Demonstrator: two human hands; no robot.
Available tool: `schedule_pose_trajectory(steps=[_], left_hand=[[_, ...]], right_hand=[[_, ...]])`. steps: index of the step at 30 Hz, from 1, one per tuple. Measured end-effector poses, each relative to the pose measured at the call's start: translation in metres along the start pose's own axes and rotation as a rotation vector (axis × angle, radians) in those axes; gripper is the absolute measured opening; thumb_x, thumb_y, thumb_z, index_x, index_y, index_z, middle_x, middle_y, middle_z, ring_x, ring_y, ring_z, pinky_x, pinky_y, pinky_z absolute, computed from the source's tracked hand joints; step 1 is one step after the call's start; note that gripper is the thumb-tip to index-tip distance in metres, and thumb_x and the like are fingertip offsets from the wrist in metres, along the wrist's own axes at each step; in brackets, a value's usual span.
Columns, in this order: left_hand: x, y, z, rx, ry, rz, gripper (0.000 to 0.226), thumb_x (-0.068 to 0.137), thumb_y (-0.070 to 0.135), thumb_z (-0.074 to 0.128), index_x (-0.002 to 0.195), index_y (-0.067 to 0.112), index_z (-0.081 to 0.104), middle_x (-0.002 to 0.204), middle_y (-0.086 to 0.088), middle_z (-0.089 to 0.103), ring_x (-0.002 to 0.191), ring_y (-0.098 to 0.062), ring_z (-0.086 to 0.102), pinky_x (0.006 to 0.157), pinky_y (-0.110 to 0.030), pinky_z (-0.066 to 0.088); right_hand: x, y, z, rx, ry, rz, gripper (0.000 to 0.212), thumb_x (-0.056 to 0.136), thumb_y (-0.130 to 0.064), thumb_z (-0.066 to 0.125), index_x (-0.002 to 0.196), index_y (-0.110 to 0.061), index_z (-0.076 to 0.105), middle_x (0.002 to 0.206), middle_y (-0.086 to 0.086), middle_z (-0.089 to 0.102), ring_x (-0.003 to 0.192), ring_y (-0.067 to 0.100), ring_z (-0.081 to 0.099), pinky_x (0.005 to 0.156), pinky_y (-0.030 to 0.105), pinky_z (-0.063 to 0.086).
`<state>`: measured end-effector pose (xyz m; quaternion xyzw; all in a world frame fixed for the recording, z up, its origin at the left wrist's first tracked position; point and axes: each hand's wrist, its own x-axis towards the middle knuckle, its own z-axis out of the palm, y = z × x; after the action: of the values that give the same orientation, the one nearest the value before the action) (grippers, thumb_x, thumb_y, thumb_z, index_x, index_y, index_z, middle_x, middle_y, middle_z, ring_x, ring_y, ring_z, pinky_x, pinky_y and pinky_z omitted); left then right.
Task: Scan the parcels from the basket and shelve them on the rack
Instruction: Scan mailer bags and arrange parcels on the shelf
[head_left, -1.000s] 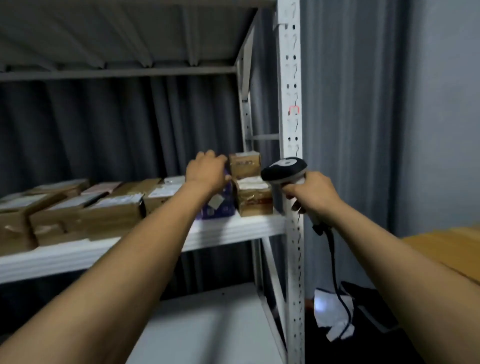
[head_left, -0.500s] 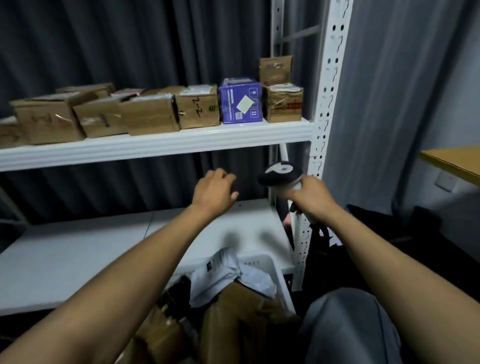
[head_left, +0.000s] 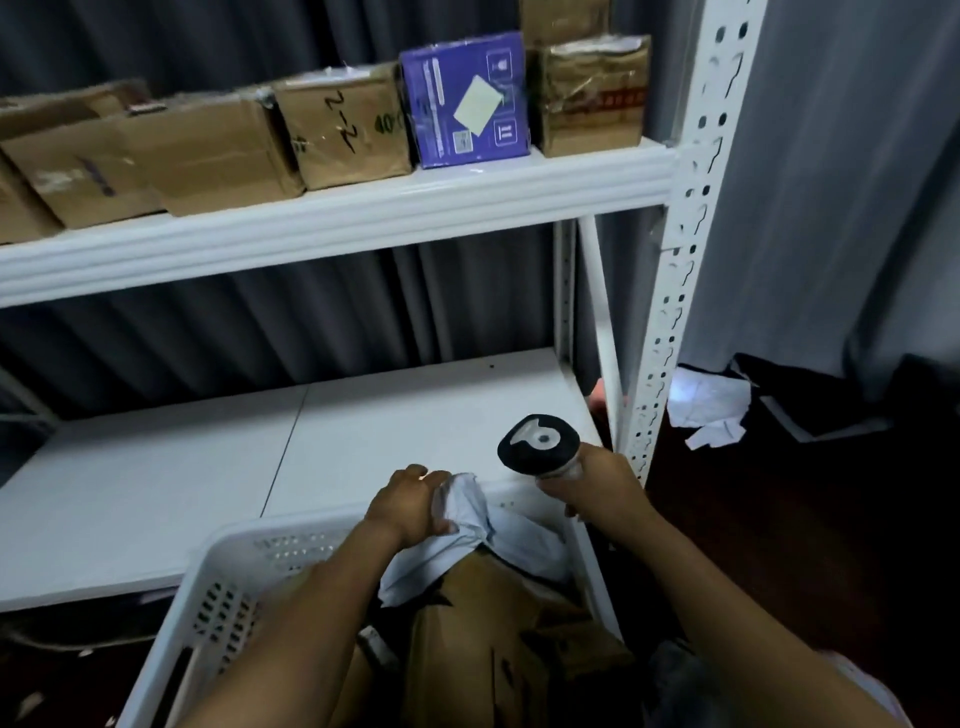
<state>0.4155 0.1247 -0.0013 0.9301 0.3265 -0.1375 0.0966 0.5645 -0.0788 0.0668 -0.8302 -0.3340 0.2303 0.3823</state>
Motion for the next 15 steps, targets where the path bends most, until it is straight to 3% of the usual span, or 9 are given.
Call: schedule_pose_trajectory(steps=[3, 5, 8, 11, 15], left_hand=[[0.027, -0.015, 0.026, -0.052, -0.079, 0.009, 0.118, 0.052, 0.074, 0.064, 0.152, 0.031, 0.018, 0.157, -0.007, 0.026, 0.144, -0.028, 0.022, 0.115, -0.037, 0.027], [0.043, -0.022, 0.040, -0.089, -0.121, 0.002, 0.131, 0.041, 0.079, 0.056, 0.153, 0.033, 0.007, 0.160, -0.007, 0.017, 0.147, -0.029, 0.013, 0.118, -0.038, 0.021], [0.049, -0.020, 0.044, -0.094, -0.158, 0.034, 0.127, 0.055, 0.065, 0.072, 0.153, 0.032, -0.002, 0.160, -0.007, 0.017, 0.145, -0.030, 0.017, 0.116, -0.038, 0.023], [0.043, -0.017, 0.044, -0.108, -0.116, 0.063, 0.116, 0.067, 0.048, 0.077, 0.153, 0.031, 0.001, 0.150, -0.007, 0.037, 0.134, -0.029, 0.037, 0.107, -0.034, 0.033], [0.025, -0.012, 0.043, -0.233, 0.014, 0.061, 0.116, 0.063, 0.050, 0.076, 0.154, 0.024, 0.009, 0.142, -0.006, 0.041, 0.128, -0.027, 0.041, 0.105, -0.036, 0.033]], right_hand=[[0.011, 0.010, 0.012, -0.080, -0.039, 0.048, 0.022, 0.085, -0.029, 0.065, 0.086, -0.007, 0.060, 0.085, 0.016, 0.072, 0.081, 0.029, 0.068, 0.074, 0.032, 0.053], [0.017, 0.010, 0.017, -0.023, -0.048, 0.058, 0.024, 0.086, -0.027, 0.065, 0.086, -0.003, 0.061, 0.079, 0.016, 0.071, 0.072, 0.025, 0.067, 0.065, 0.026, 0.049], [0.020, 0.004, 0.020, 0.081, -0.046, 0.061, 0.021, 0.086, -0.023, 0.065, 0.079, -0.005, 0.060, 0.064, 0.009, 0.065, 0.052, 0.014, 0.060, 0.047, 0.013, 0.038], [0.019, 0.000, 0.024, 0.126, -0.050, 0.061, 0.020, 0.086, -0.021, 0.066, 0.079, -0.003, 0.060, 0.062, 0.008, 0.063, 0.051, 0.017, 0.060, 0.052, 0.020, 0.041], [0.020, -0.004, 0.028, 0.129, -0.063, 0.051, 0.023, 0.086, -0.022, 0.066, 0.086, 0.001, 0.063, 0.062, 0.005, 0.063, 0.049, 0.012, 0.059, 0.050, 0.017, 0.040]])
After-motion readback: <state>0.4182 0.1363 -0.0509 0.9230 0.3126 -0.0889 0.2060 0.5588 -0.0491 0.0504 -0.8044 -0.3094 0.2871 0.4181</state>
